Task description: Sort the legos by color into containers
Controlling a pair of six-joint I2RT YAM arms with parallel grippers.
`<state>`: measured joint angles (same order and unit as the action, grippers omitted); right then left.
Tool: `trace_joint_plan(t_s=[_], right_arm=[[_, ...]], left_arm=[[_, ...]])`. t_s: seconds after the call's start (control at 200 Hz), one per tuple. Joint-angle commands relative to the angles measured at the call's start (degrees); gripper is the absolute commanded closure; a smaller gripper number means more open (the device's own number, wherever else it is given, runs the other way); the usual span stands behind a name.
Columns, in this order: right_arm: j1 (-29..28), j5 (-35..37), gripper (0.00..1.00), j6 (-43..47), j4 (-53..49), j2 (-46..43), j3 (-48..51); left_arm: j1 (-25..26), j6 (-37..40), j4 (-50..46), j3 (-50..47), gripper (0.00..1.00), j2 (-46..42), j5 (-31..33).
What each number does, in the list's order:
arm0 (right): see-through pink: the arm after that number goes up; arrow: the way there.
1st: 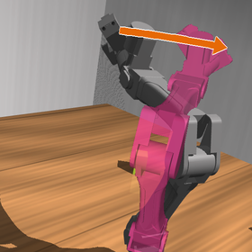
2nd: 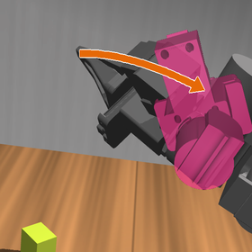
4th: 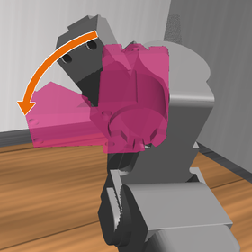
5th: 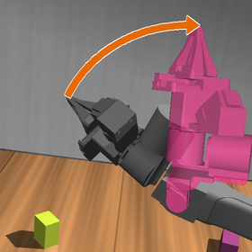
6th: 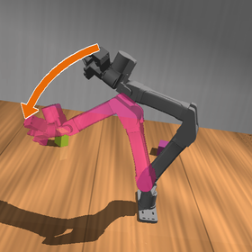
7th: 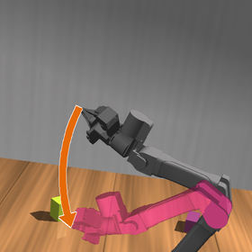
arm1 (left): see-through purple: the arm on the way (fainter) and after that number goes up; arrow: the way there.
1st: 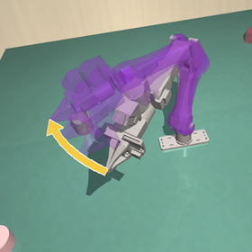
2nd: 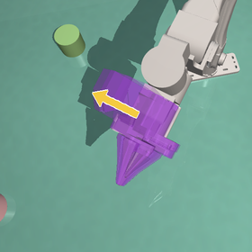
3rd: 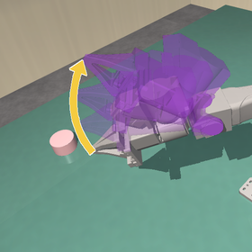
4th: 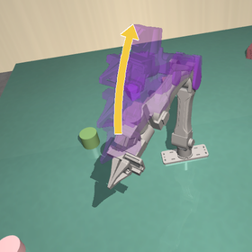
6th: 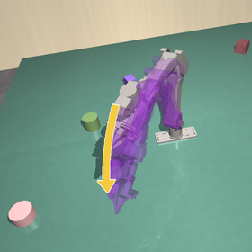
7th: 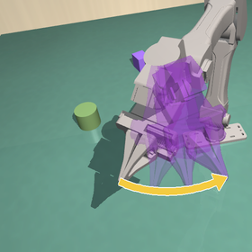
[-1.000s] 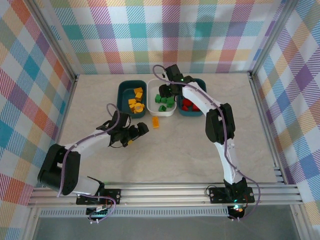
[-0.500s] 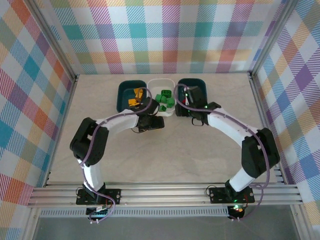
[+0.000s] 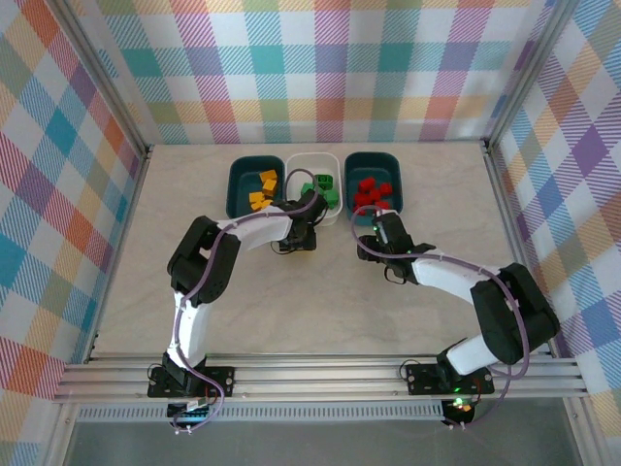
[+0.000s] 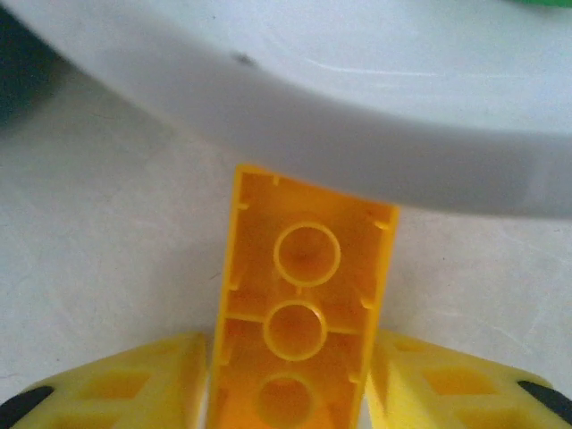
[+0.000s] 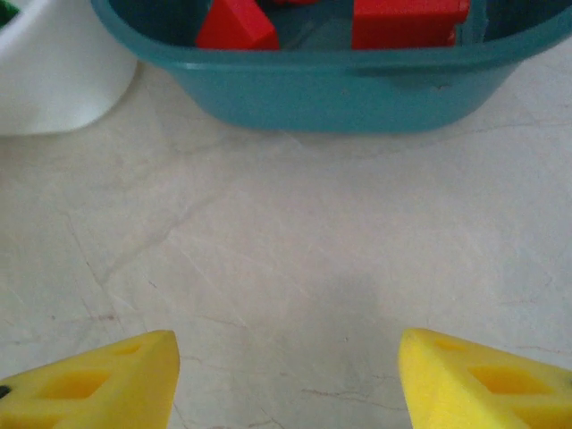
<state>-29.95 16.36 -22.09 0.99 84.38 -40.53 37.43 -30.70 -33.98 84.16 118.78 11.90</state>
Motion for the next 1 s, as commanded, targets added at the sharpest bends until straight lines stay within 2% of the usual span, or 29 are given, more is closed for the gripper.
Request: trace_joint_plan(t_s=[0.0,0.23,0.49,0.765,0.89,0.995], right_arm=[[0.3,1.3,0.34,-2.0,5.1,-2.4,0.6],[0.3,0.0,0.34,-2.2,5.5,-2.0,0.4],[0.3,0.0,0.35,-2.1,5.8,-1.6,0.2],[0.3,-0.3,0.35,-1.9,5.8,-1.1,0.0],[0.3,-0.9,0.35,-2.1,5.9,-1.1,-0.1],[0.3,-1.4,0.35,-2.2,5.8,-1.1,-0.2]], left_arm=[[0.5,2.0,2.5,1.0,0.57,2.1,1.0],[1.4,3.8,2.9,-2.4,0.7,-0.5,2.2],[3.2,4.4,2.7,-7.0,0.72,-6.8,2.2],[5.5,6.6,-1.1,-6.3,0.72,-16.6,2.7],[2.1,8.6,-3.6,-3.6,0.71,-18.5,3.6],[-4.9,9.2,-5.1,0.0,0.71,-16.9,-0.2]])
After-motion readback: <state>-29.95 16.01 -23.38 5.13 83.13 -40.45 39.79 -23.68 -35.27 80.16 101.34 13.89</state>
